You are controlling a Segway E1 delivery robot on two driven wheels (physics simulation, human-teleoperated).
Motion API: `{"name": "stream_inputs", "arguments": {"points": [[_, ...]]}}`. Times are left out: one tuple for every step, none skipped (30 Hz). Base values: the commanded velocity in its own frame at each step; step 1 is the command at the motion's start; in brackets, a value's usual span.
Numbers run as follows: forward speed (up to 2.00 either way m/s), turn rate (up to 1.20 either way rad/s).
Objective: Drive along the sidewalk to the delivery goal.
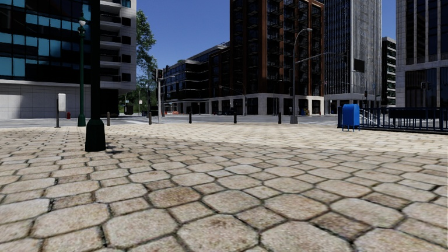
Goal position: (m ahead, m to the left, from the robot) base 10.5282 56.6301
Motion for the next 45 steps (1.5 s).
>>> {"name": "stream_inputs", "arguments": {"points": [[0.00,0.00],[0.00,0.00],[0.00,0.00],[0.00,0.00],[0.00,0.00],[0.00,0.00],[0.00,0.00],[0.00,0.00],[0.00,0.00],[0.61,0.00],[0.80,0.00],[1.03,0.00],[1.40,0.00],[1.40,0.00],[1.60,0.00],[1.69,0.00],[1.73,0.00],[1.78,0.00],[1.78,0.00],[1.84,0.00],[1.88,0.00],[1.88,0.00],[1.89,0.00],[1.89,0.00],[1.89,0.00],[1.89,0.00],[1.89,0.00],[2.00,0.00],[2.00,0.00],[2.00,0.00],[2.00,0.00],[2.00,0.00],[2.00,0.00],[2.00,0.00],[2.00,0.00],[2.00,0.00],[2.00,0.00],[2.00,0.00],[2.00,0.00],[2.00,0.00],[2.00,0.00],[2.00,0.00],[2.00,0.00],[2.00,0.00],[2.00,0.00]]}}
